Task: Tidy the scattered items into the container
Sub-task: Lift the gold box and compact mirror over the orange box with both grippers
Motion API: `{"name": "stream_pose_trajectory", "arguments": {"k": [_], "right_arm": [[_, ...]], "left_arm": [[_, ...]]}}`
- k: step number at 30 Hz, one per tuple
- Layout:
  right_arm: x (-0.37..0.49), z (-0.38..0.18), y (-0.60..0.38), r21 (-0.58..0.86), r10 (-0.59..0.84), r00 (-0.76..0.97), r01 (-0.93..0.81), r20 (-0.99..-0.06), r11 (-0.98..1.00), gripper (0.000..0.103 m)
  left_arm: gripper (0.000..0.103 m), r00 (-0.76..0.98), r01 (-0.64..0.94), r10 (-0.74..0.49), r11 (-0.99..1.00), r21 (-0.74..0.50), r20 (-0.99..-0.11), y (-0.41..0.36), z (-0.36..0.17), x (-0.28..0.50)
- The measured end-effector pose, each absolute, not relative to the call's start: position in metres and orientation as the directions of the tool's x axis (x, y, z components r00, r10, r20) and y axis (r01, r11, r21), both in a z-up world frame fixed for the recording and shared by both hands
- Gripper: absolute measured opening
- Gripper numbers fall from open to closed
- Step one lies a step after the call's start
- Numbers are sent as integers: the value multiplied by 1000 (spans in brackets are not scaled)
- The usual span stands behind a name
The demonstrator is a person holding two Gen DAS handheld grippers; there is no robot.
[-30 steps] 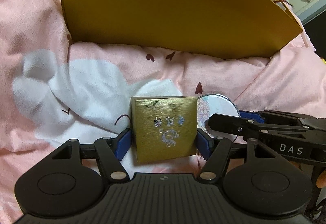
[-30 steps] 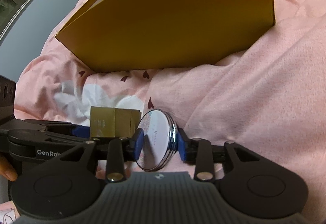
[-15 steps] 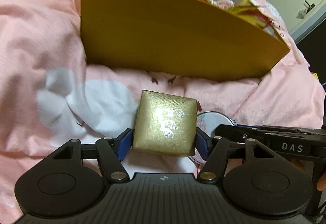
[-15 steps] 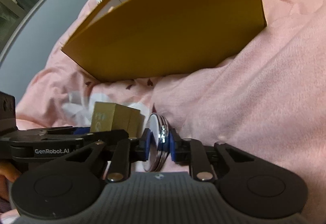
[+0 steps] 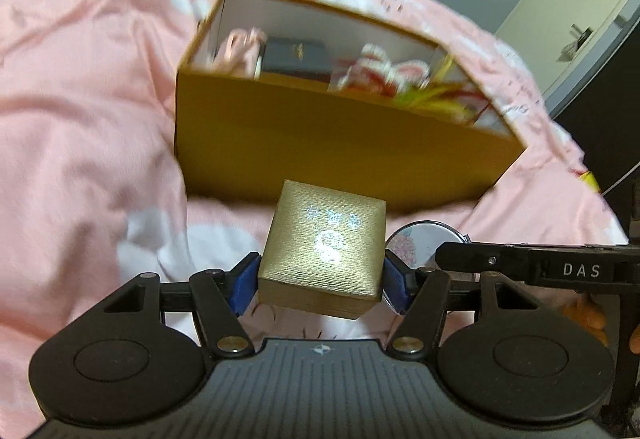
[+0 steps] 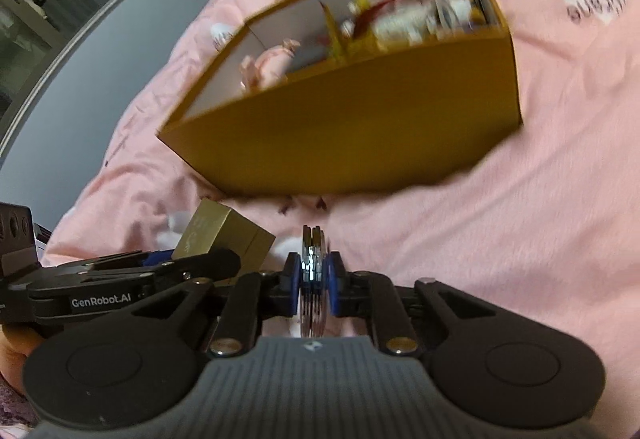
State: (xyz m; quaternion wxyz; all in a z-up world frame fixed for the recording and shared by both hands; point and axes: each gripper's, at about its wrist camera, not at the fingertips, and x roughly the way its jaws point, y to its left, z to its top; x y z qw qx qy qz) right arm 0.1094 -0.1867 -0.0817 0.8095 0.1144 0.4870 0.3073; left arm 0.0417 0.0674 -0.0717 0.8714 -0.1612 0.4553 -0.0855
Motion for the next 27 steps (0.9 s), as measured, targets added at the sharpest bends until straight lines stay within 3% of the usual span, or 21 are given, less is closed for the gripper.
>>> {"name": "stream_pose_trajectory", "arguments": {"k": [16, 27], "right_arm": [[145, 34, -154, 439, 695, 410, -559, -591, 703, 16], [225, 1, -101, 412, 606, 361, -484, -709, 772, 16]], "left_arm": [[74, 739, 46, -242, 949, -312, -629, 95, 8, 73], [74, 729, 64, -250, 952, -300, -637, 111, 8, 130]]}}
